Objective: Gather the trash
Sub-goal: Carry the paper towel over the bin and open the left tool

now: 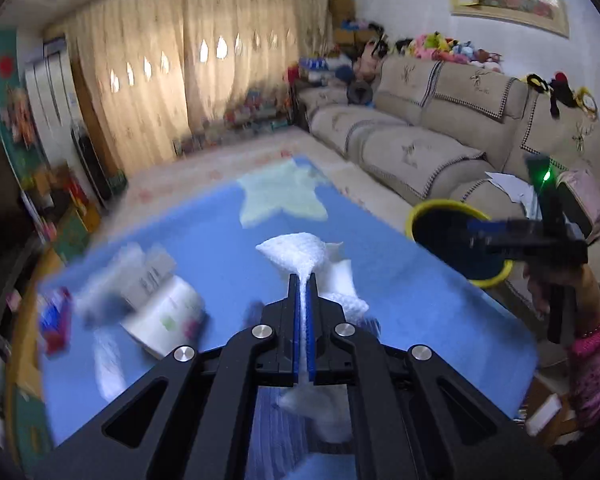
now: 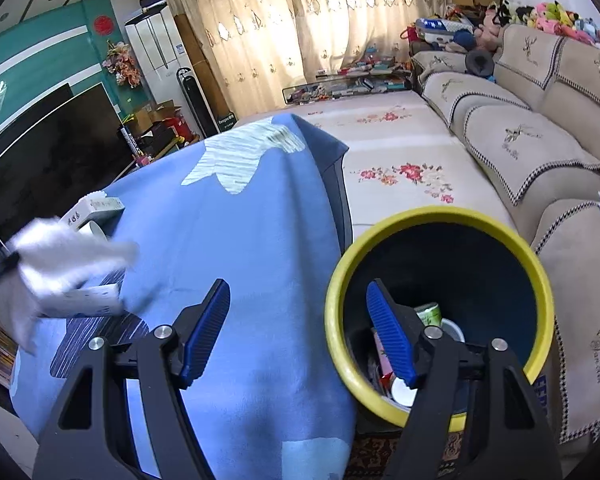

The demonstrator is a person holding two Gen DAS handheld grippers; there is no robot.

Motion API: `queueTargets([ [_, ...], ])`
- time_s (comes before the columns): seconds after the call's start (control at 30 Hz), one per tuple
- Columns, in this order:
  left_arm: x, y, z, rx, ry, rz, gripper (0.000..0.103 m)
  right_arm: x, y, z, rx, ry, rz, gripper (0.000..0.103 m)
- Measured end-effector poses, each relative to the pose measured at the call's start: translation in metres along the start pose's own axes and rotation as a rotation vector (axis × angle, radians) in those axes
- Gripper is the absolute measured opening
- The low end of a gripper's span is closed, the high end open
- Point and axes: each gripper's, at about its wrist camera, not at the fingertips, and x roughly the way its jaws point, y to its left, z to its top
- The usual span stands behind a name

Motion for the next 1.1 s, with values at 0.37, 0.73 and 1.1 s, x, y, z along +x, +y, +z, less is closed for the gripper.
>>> queueTargets([
  [0.37,-0.036,0.007,0.051,-0.053,-0.083,-0.044,0.003,-0.006,-0.012,-0.009,0.028,0.002,-0.025,0.067],
  [0.73,-0.004,0.001,0.109,0.011,-0.056,0.007,0.003,-0.012,0.028,-0.025,-0.122,0.004,0.150,0.067],
  [1.1,-0.003,-0.063,0.154,0.105,-0.106,-0.115,0.003,-0.066,-0.012,-0.027,-0.100,-0.087,0.099,0.067],
])
